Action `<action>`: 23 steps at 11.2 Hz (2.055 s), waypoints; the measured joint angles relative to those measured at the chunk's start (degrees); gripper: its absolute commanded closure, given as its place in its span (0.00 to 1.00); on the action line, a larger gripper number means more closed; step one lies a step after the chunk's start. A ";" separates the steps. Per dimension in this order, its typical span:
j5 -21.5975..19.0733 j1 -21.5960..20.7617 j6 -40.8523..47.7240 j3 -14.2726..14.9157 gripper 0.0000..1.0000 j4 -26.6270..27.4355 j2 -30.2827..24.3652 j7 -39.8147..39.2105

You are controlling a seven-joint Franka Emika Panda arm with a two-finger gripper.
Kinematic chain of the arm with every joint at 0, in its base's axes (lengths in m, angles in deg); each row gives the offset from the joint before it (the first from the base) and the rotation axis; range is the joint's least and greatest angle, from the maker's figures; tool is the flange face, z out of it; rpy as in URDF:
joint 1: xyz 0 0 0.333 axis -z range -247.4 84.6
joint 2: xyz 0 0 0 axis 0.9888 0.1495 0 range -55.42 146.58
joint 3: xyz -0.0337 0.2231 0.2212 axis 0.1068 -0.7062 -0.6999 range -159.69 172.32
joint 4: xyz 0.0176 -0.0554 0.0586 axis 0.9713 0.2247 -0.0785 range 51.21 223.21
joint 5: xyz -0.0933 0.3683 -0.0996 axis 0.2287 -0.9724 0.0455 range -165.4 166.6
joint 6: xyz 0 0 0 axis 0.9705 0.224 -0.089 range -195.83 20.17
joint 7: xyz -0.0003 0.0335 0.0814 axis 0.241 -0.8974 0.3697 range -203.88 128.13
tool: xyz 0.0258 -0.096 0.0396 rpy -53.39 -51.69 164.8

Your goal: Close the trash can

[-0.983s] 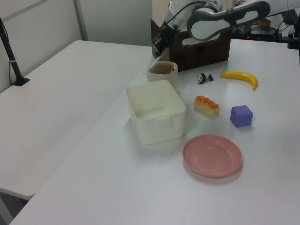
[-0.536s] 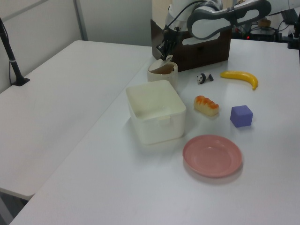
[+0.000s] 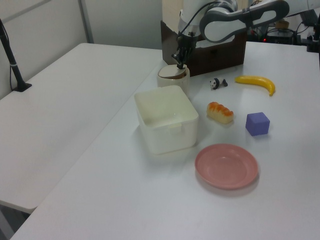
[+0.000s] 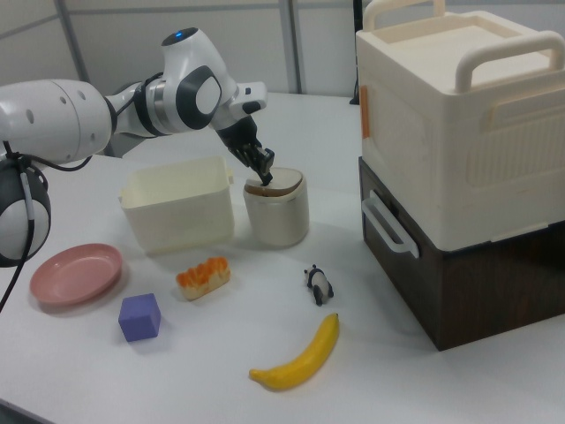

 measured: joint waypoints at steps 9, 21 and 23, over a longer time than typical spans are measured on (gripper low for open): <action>0.00 0.18 0.18 0.00 1.00 1.94 0.01 -1.88; -4.70 0.62 0.15 -0.06 1.00 -3.69 -5.17 -1.98; -7.54 1.11 0.65 -0.06 1.00 -3.73 -8.51 -2.19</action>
